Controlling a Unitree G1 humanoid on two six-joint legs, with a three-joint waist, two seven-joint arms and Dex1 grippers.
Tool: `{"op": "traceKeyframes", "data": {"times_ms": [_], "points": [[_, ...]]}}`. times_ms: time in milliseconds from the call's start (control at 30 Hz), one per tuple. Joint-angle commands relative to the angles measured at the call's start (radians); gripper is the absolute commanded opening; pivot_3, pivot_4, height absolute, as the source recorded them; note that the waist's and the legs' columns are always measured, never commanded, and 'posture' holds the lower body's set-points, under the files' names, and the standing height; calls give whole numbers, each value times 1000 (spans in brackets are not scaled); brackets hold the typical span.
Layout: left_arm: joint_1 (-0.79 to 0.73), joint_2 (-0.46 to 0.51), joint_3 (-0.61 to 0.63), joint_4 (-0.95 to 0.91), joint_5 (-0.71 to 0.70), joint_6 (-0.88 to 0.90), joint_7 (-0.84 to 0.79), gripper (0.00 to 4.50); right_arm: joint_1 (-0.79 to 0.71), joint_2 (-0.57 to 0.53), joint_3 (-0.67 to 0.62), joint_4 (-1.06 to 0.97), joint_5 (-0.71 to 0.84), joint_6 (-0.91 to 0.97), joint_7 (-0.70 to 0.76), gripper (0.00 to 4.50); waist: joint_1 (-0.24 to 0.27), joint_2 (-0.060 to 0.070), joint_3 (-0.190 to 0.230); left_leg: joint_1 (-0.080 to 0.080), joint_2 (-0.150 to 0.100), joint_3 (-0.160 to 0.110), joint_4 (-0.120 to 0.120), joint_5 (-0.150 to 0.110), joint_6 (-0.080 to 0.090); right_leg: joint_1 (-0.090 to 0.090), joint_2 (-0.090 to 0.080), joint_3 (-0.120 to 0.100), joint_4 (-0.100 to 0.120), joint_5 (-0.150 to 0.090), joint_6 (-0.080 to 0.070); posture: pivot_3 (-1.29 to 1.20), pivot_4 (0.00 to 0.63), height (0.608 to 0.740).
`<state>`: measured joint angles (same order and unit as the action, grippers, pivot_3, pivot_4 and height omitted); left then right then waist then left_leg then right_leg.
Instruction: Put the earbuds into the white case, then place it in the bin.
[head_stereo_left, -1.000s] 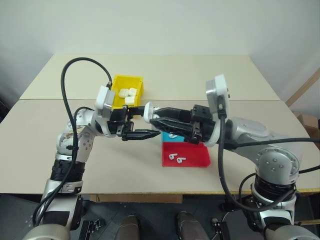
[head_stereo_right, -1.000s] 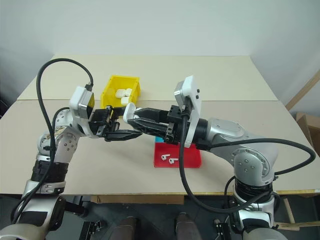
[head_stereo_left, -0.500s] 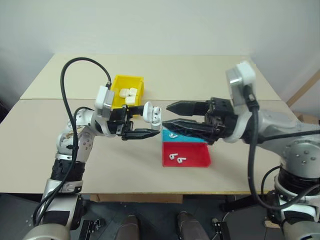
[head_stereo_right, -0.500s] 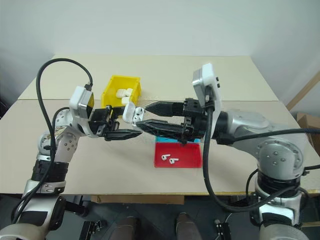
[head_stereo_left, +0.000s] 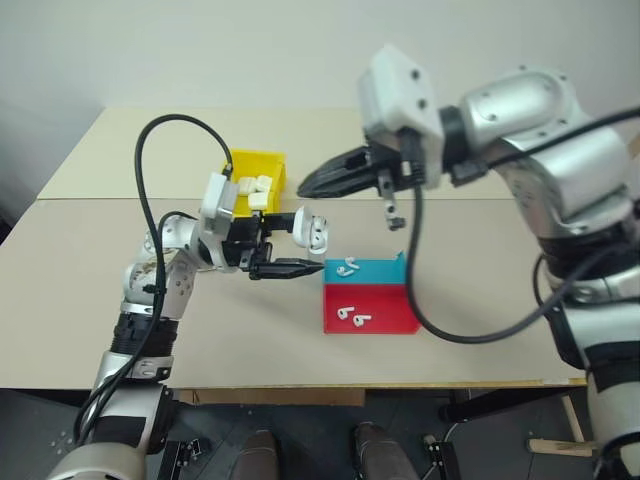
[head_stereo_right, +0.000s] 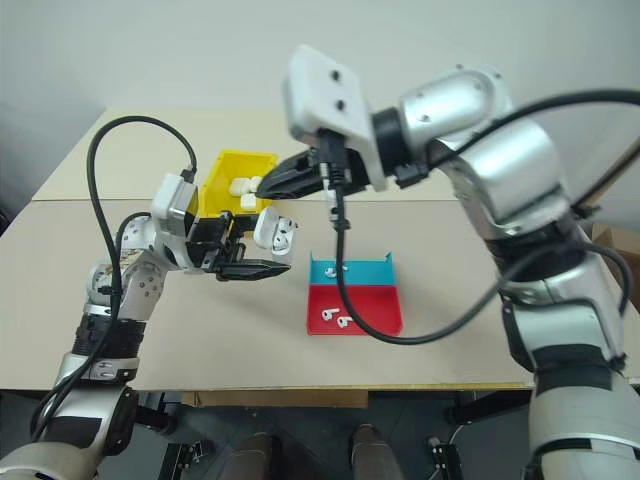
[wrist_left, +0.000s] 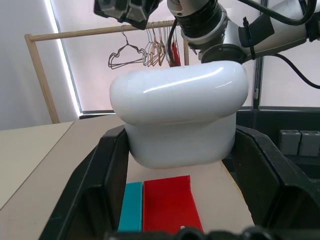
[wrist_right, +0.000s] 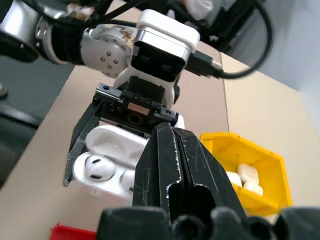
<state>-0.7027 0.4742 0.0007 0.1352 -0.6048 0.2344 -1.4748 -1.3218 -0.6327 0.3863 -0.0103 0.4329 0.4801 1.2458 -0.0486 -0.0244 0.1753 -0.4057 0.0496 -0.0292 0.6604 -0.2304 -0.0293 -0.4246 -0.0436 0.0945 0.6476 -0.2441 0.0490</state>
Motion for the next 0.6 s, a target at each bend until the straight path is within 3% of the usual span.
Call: {"op": "traceKeyframes", "data": {"times_ms": [33,233,467,600], "points": [[-25,-1,5,-5,0,-22,-10,2814,-70,60,19,76,-92,-129,64,34,2,0,0,0,0,0,0,0,0,0,0,0,0,0,0,0,150,740],[-21,-1,12,-4,4,-27,-11,2814,-75,116,72,129,-193,-267,197,34,8,0,0,-1,0,0,0,0,0,0,0,-1,0,0,0,0,150,740],[-10,3,23,-12,3,-30,-4,2814,-19,22,11,65,-175,-300,325,34,8,0,0,0,0,0,0,0,0,1,-1,-1,0,0,0,0,150,740],[-10,-2,23,-17,3,-31,6,2814,14,-29,-34,28,-160,-282,328,34,6,0,0,0,0,0,0,0,0,1,-1,-1,1,0,0,0,150,740]]}}
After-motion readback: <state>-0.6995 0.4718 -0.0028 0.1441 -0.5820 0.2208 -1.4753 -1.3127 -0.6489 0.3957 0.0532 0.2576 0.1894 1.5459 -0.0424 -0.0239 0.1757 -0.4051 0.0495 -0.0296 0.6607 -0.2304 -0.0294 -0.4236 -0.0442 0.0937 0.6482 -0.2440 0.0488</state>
